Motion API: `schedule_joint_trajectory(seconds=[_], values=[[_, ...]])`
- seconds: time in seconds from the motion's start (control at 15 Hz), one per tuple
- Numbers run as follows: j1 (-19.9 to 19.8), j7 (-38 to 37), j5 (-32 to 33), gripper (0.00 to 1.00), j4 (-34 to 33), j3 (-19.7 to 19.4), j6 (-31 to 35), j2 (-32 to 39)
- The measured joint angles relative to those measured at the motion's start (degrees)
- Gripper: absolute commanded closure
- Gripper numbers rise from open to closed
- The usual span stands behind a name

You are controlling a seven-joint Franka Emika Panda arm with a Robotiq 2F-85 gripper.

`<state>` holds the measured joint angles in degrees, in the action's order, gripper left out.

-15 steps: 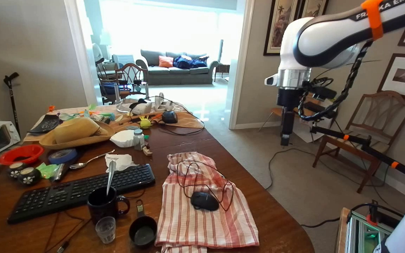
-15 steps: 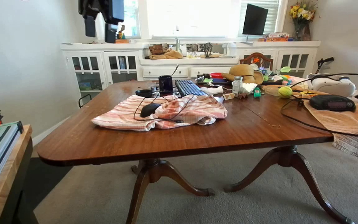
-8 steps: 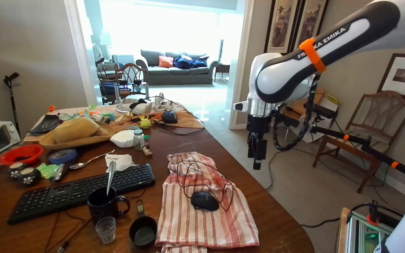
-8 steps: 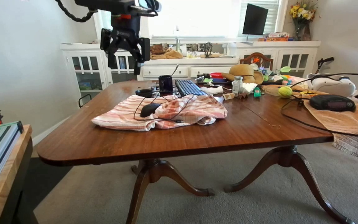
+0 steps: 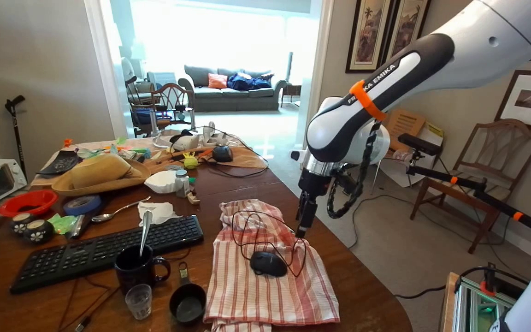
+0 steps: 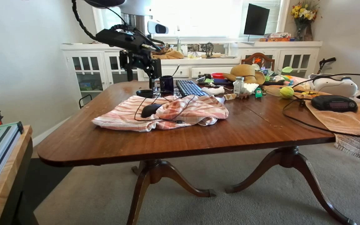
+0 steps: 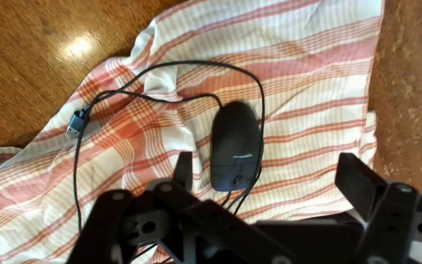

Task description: Move the computer mouse to the left

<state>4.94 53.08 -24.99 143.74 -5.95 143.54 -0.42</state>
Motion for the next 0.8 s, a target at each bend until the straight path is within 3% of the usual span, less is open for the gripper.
schedule_joint_trajectory(seconds=[0.27,0.8], values=[[-0.4,-3.1,-3.3,0.0,0.1,3.2,7.4,4.5],[-1.0,-4.3,-3.3,0.0,-0.2,4.1,8.3,5.7]])
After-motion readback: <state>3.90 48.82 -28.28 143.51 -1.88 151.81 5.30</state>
